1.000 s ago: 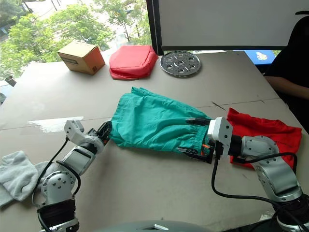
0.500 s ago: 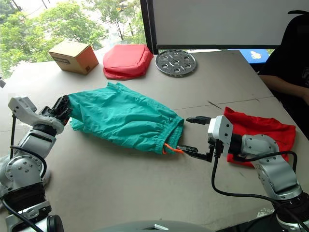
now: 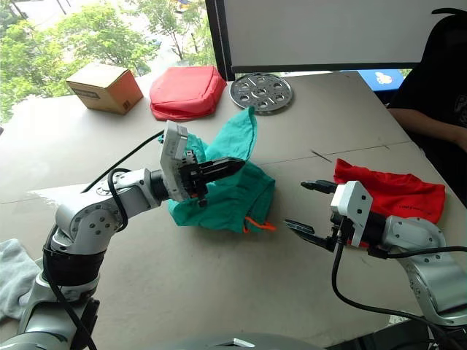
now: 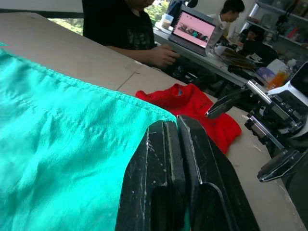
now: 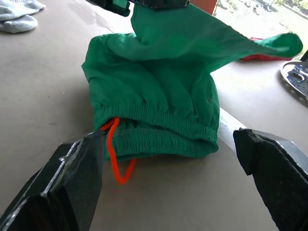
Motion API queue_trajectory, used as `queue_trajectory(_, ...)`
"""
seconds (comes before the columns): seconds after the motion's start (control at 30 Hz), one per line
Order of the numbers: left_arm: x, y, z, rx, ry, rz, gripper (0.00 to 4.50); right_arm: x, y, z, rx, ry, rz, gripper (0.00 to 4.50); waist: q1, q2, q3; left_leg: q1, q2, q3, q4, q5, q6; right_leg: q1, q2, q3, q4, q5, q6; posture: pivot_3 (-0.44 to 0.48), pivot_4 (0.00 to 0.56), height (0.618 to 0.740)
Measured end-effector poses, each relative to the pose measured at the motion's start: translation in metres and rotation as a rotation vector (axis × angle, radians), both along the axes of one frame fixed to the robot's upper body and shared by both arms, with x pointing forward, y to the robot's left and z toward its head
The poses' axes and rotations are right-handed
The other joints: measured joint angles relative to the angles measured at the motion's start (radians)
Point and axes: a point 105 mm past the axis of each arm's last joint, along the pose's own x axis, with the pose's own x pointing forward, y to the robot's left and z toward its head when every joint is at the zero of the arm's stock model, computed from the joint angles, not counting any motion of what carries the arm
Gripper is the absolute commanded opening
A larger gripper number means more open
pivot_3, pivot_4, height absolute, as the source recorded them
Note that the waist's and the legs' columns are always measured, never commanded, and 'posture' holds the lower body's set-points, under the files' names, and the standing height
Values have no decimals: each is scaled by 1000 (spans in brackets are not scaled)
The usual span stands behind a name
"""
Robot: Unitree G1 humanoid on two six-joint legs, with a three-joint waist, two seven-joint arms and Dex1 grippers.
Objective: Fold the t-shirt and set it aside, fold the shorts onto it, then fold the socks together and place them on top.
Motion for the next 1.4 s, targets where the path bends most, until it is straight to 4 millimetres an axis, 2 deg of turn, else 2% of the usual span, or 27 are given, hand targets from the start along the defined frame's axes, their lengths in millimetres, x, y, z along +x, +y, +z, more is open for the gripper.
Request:
queue_trajectory(0.07,11,12,0,-51,29,77,35,-4,-1,1,3,0,-18,4500,1,0,0,0,2,0,1,0,0,0,0,0,0,0,1,0,150,740)
queue_trajectory(0.17,34,55,8,-166,62,291,35,-7,0,4,9,-9,-28,4500,0,-1,0,0,4,0,1,0,0,0,0,-1,0,0,1,0,150,740)
queue_trajectory(0.27,44,98,16,-260,71,482,35,-7,1,5,11,-14,-28,4500,0,-1,0,0,4,0,1,0,0,0,0,-1,0,0,1,0,150,740)
queue_trajectory(0.4,39,159,14,-392,116,749,35,-1,3,6,15,-17,-11,4500,0,-2,-1,0,4,0,1,0,0,0,0,-1,0,0,0,0,150,740)
queue_trajectory(0.5,22,194,2,-436,158,906,35,4,6,5,17,-9,19,4500,0,-2,0,0,4,0,1,0,0,0,-1,-1,0,1,-1,0,150,740)
queue_trajectory(0.6,-6,211,-15,-447,217,1002,35,9,10,2,19,2,61,4500,2,-1,1,0,4,0,1,0,0,0,-2,-1,0,2,-3,0,150,740)
queue_trajectory(0.73,-27,223,-18,-461,225,1085,35,11,15,-1,16,11,106,4500,9,-2,1,0,4,-1,2,0,0,0,-3,-3,0,2,-3,0,150,740)
queue_trajectory(0.87,-36,230,-18,-471,217,1130,35,14,23,-13,-10,53,132,4500,11,-2,1,0,4,0,2,0,-1,0,-2,-3,1,2,-3,0,150,740)
queue_trajectory(1.03,-33,230,-24,-423,221,1158,35,25,36,-30,-74,85,138,4500,7,-2,1,0,4,0,2,0,-1,0,-1,-3,1,2,-4,0,150,740)
queue_trajectory(1.17,-30,256,-44,-300,284,1287,35,34,49,-39,-93,76,147,4500,0,-2,1,0,4,0,1,0,-1,0,1,-3,1,2,-4,0,150,740)
queue_trajectory(1.2,-30,264,-54,-254,313,1318,644,33,54,-41,-95,74,164,4500,-1,-2,1,0,4,0,1,0,-1,-1,1,-3,1,2,-4,0,150,740)
queue_trajectory(1.23,-30,267,-60,-235,331,1330,914,33,57,-41,-105,66,179,4500,-1,-2,1,0,4,0,1,0,-1,-1,1,-3,1,2,-4,0,150,740)
queue_trajectory(1.27,-32,273,-67,-217,355,1344,1495,33,60,-42,-110,55,194,4500,-1,-2,1,0,4,0,1,0,-1,-2,1,-3,0,2,-4,0,150,740)
queue_trajectory(1.33,-37,276,-71,-226,369,1334,2321,33,62,-41,-104,51,198,4500,-1,-3,1,0,4,0,1,0,-1,-2,0,-3,0,2,-4,0,150,740)
queue_trajectory(1.4,-43,279,-66,-305,378,1305,3291,31,63,-39,-80,56,207,4500,1,-3,1,-1,5,-1,1,0,-1,-2,-1,-4,0,2,-4,0,150,740)
